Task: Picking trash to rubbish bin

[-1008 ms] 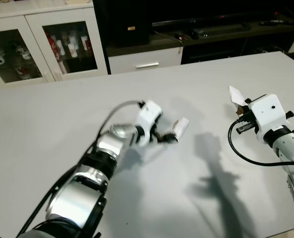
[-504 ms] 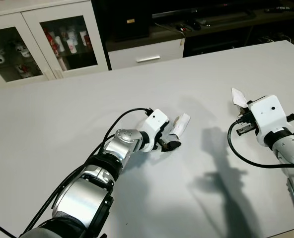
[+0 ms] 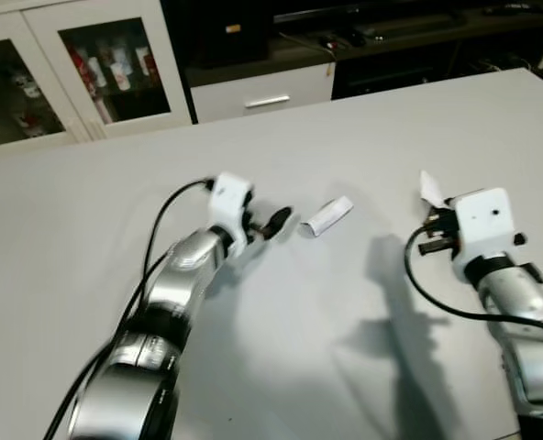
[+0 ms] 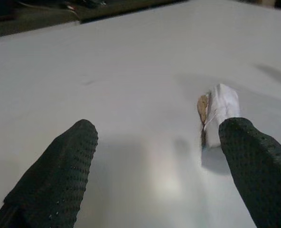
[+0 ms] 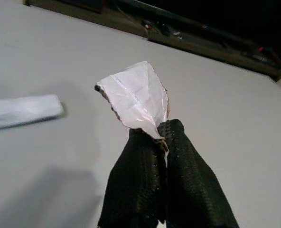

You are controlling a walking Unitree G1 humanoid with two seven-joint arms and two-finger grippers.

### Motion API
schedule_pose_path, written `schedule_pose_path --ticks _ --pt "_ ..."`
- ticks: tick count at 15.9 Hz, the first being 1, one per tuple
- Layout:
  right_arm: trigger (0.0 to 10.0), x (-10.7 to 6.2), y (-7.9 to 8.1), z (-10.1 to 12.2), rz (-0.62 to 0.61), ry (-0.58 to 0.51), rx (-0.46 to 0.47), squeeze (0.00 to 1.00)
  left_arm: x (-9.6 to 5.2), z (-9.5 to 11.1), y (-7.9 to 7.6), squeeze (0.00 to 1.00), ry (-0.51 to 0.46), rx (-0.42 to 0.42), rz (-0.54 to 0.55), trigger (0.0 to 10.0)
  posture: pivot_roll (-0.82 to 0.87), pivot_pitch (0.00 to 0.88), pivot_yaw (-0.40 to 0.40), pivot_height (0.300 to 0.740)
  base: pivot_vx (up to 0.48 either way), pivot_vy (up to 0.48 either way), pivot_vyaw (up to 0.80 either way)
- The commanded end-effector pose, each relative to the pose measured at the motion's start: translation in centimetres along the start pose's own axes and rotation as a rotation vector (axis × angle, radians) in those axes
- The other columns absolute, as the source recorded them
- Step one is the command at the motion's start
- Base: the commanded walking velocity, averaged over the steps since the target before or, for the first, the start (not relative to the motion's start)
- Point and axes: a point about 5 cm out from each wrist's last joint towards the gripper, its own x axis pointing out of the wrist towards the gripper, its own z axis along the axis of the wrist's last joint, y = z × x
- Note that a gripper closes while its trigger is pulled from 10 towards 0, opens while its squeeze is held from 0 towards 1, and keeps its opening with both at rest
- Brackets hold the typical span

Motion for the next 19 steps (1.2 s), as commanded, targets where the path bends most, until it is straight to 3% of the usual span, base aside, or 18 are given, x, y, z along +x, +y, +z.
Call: schedule_pose_path --ticks 1,2,4,7,9,13,16,19 --pt "10.0 -0.2 -0.1 0.3 -0.019 -0.007 0.014 0.00 -0.4 0.8 0.0 0.00 -0.028 0.007 0.009 10.0 -0.06 0.023 0.011 0.740 0.000 0.000 0.00" --pt "10.0 0.0 0.4 0.3 -0.004 -0.004 0.018 0.00 -2.1 1.1 0.1 0.00 -0.054 0.029 0.044 10.0 -0.05 0.014 0.002 0.740 0.000 0.000 -0.80" --pt "10.0 0.3 1.0 0.3 0.014 -0.003 0.052 0.00 -3.6 1.7 0.5 0.00 -0.055 0.084 0.102 10.0 -0.05 0.000 0.002 0.740 0.000 0.000 -0.80" --pt "10.0 0.4 1.4 0.5 0.022 -0.011 0.084 0.00 -4.5 2.3 0.9 0.00 -0.031 0.146 0.155 10.0 -0.04 0.000 0.008 0.740 0.000 0.000 -0.80" --pt "10.0 0.5 1.3 0.4 0.014 -0.007 0.105 0.00 -4.7 2.1 1.1 0.00 0.036 0.181 0.162 10.0 -0.03 0.000 0.010 0.740 0.000 0.000 -0.80" --pt "10.0 0.3 1.1 -0.1 0.021 0.031 0.113 0.00 -3.8 2.4 1.6 0.00 0.071 0.197 0.187 10.0 -0.04 0.000 0.020 0.740 0.000 0.000 -0.79" --pt "10.0 0.0 1.2 -0.5 0.036 0.051 0.092 0.00 -2.5 3.0 2.9 0.00 0.100 0.187 0.232 10.0 -0.04 0.000 0.016 0.740 0.000 0.000 0.00" --pt "10.0 0.8 0.7 0.4 0.044 0.069 0.094 0.00 0.7 3.4 2.3 0.00 0.178 0.251 0.097 10.0 -0.05 0.070 -0.030 0.740 0.000 0.000 0.00"
